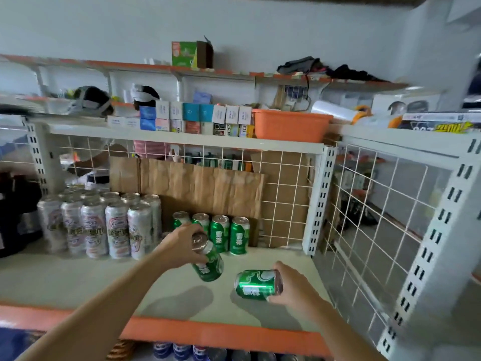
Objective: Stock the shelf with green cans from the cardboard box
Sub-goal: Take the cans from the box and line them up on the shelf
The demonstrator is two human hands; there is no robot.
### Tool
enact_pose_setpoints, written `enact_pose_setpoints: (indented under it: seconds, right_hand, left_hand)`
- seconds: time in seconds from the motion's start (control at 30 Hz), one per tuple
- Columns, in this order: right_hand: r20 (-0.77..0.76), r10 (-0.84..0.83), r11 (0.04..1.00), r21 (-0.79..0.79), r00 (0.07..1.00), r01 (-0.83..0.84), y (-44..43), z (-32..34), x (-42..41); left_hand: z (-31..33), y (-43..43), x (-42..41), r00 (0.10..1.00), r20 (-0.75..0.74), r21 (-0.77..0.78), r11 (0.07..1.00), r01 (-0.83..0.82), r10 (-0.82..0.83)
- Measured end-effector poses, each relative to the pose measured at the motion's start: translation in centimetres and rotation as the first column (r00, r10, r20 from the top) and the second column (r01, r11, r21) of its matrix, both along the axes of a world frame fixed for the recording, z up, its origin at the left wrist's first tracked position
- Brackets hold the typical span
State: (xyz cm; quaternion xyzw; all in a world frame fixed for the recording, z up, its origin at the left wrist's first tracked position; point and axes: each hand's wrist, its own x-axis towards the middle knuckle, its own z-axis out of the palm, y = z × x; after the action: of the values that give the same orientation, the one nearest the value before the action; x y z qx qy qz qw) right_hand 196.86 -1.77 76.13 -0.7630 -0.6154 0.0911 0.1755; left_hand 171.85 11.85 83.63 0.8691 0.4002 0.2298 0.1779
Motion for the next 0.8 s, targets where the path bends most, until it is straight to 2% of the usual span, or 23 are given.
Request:
enact_pose_setpoints:
  seconds: [0.3, 0.6, 0.8]
  right_hand:
    - [-0.003, -0.066, 0.993, -0.103, 0.998, 0.065, -0.6, -1.6, 1.8]
    - [0.015, -0.095, 0.989, -0.116, 0.995, 0.096, -0.2, -1.3, 1.9]
    - [-0.163, -0.103, 0.994, 0.022, 0.981, 0.108, 1.5, 1.6, 0.3]
  left_hand:
    - [-0.7, 2.3, 4.0, 0.989, 0.122, -0.075, 0.993, 0.094, -0.085]
    - [-0.8, 4.2, 4.2, 0.964, 0.207, -0.08, 0.98, 0.184, -0.164]
    - [-0.6, 5.5, 3.9, 0.949, 0.256, -0.096, 0.972, 0.213, -0.183]
